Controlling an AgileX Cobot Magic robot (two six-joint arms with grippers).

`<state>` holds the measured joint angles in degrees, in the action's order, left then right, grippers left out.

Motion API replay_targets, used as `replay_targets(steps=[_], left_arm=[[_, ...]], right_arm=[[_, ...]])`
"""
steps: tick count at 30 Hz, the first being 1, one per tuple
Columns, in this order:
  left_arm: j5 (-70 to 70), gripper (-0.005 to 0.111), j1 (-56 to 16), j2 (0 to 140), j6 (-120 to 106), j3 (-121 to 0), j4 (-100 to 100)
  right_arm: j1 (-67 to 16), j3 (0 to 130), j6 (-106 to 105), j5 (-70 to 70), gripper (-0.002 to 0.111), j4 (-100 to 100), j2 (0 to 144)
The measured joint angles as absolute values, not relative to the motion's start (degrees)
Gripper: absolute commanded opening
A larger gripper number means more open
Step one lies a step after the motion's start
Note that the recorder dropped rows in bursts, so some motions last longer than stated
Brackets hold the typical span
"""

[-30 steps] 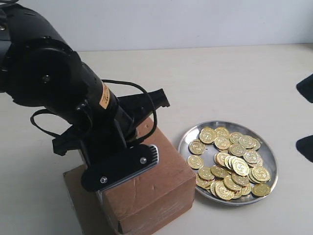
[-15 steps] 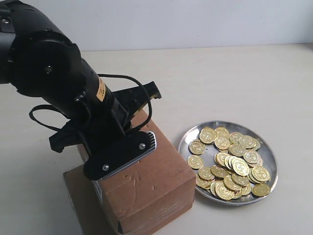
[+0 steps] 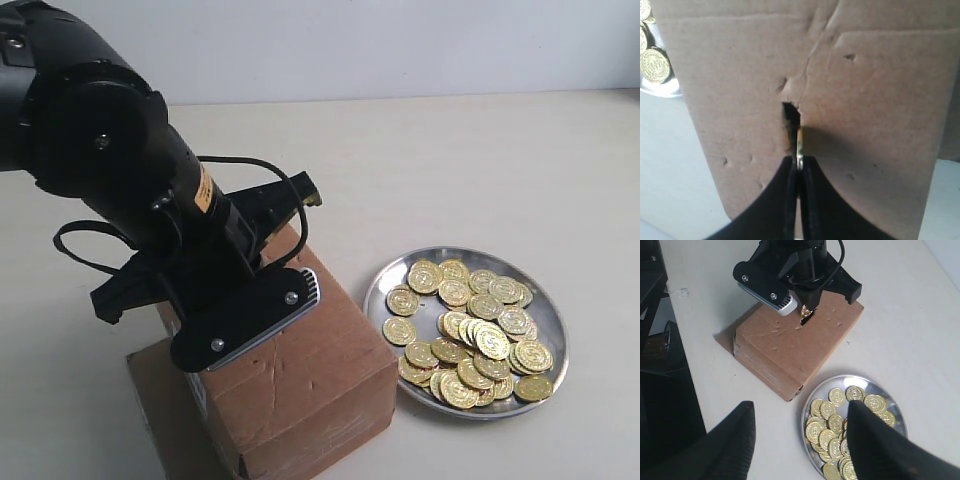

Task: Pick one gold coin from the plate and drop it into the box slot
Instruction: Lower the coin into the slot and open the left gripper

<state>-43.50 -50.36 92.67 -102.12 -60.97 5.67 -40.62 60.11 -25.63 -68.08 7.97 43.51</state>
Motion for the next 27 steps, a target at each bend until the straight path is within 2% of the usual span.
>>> replay_targets(steps=[17, 25, 27], left_arm=[[-43.17, 0.001, -50.36, 92.67, -102.12, -60.97, 4.45], [-43.17, 0.033, -50.36, 92.67, -102.12, -60.97, 4.45], [-43.14, 0.038, -50.36, 92.67, -102.12, -60.97, 4.45]], right_arm=[[-40.62, 60.11, -25.63, -68.08, 0.053, 7.97, 43.51], [-40.62, 60.11, -25.63, -68.05, 0.053, 8.17, 43.51], [-40.62, 60.11, -25.63, -68.05, 0.053, 8.17, 43.51]])
